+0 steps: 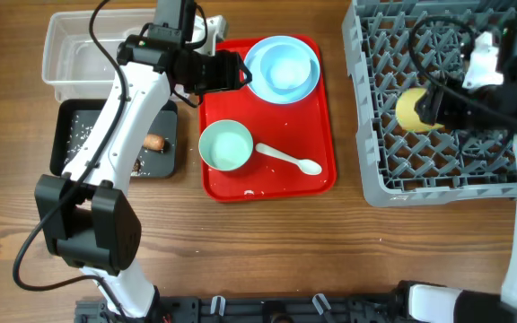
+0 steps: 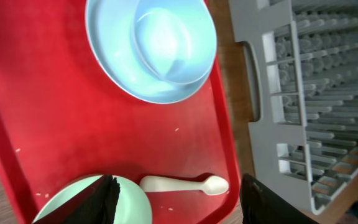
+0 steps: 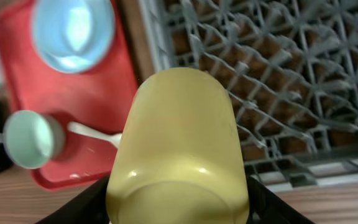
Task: Sort waste into correct bins and load items into the dishwasher rack
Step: 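Carry the yellow cup with the right gripper into the dishwasher rack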
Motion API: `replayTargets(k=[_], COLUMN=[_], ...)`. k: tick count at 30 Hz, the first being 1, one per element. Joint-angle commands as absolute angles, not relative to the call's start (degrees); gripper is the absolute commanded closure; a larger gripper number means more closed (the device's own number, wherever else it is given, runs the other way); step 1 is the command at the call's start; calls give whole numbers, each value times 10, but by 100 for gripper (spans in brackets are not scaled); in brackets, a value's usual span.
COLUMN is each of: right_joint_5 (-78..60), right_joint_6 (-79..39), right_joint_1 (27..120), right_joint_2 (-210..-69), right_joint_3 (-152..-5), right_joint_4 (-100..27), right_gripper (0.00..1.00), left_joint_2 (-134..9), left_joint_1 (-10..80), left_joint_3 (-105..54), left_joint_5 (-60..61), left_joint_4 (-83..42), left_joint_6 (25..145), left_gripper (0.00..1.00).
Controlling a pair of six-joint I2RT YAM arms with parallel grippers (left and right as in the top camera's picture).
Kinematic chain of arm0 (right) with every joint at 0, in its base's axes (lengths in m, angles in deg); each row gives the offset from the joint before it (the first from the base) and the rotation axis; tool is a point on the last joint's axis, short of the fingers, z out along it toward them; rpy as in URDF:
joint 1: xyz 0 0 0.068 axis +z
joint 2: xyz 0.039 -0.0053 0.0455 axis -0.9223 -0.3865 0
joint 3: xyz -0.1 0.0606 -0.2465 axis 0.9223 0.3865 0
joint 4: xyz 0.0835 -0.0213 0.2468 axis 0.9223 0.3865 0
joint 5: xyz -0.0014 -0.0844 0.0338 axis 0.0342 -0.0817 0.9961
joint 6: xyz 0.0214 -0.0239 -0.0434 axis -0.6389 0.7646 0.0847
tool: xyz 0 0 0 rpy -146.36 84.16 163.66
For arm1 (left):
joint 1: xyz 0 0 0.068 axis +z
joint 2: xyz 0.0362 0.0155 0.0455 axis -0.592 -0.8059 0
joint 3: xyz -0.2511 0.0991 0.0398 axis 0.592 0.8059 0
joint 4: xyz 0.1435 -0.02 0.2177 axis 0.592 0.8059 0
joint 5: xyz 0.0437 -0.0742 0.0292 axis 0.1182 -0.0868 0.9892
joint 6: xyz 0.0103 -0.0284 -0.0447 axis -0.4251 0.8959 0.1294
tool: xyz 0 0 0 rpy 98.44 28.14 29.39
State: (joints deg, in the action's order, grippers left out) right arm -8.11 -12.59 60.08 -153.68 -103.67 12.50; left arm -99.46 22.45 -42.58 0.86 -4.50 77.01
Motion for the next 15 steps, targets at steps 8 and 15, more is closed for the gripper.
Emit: replayTargets(k=[8,15], right_joint_5=[-121,-122], right_joint_6=[-132,-127], right_joint_1=[601,601], right_joint_2=[-1643,-1649], right_joint_3=[-999,-918], right_joint_4=[213,169], right_gripper=[41,38], left_joint_2=[-994,-994], left_joint_1=[222,223], left_joint_3=[-429,-429], left_joint_5=[68,82], left_joint_4=[-34,-32], left_joint_6=[763,763], left_gripper=[30,26])
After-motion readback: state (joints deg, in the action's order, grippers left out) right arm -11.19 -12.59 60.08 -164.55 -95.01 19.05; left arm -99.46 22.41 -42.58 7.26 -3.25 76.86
